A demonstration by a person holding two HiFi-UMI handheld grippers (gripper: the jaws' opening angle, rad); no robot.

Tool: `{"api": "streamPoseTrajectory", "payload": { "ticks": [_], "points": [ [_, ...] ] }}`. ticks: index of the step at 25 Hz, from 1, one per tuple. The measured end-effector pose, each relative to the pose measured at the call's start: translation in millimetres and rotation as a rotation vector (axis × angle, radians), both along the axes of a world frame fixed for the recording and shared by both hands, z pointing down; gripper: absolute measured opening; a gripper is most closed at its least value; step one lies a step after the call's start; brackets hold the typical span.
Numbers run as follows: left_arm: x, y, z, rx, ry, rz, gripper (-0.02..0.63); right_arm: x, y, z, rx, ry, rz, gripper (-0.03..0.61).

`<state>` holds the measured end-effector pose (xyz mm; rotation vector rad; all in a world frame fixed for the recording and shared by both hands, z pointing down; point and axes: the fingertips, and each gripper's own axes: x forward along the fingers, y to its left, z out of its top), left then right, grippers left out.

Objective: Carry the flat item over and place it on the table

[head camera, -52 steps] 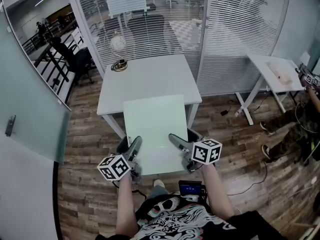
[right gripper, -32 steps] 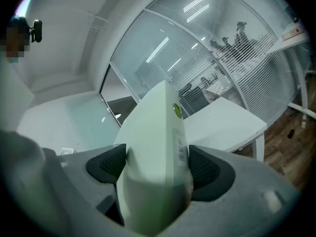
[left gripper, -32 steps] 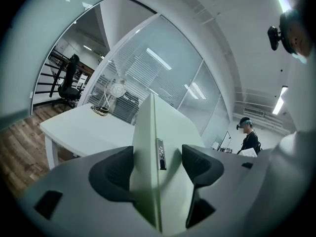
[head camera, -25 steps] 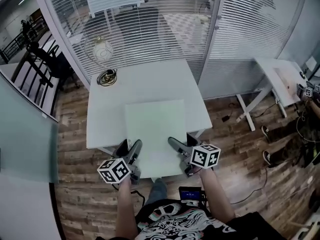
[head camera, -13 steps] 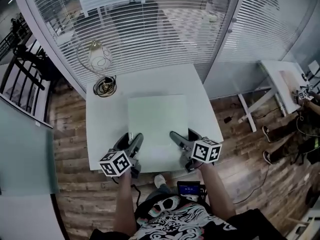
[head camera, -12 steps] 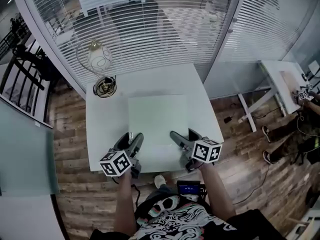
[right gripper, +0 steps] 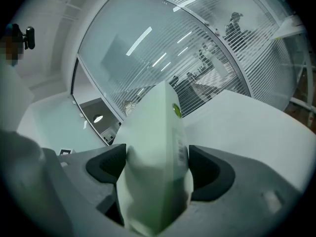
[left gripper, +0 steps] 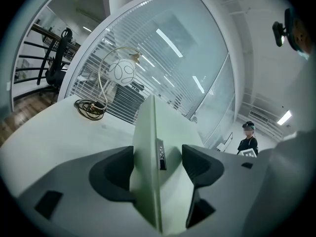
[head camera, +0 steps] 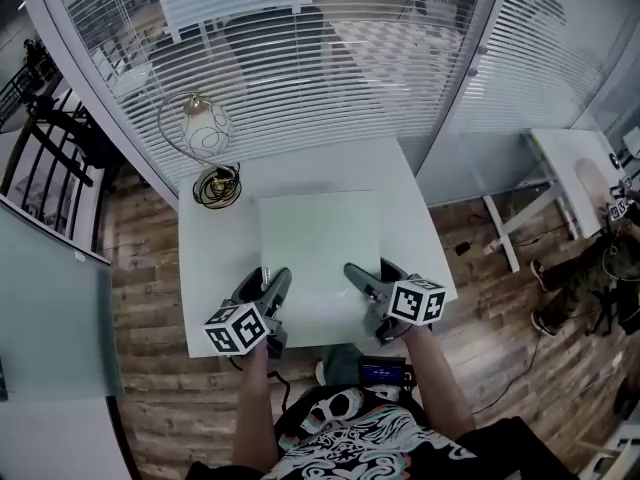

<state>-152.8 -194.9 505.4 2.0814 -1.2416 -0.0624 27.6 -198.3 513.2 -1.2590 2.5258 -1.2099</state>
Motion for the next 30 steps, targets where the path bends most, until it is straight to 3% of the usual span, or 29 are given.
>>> {"api": "streamPoseTrajectory", "payload": {
  "ticks": [11,30],
  "points": [
    [-5.3,-4.8,3.5,-0.002,0.003,-0.054,0.301,-4.3,-15.0,4.2,-0.004,-0.013,-0.053,0.382],
    [-5.0,-25.1,57.2,-0.133,0.008,-0.096,0.301,-5.3,-42.5,58.0,-0.134,-0.004,-0.095,0.382]
  ]
}}
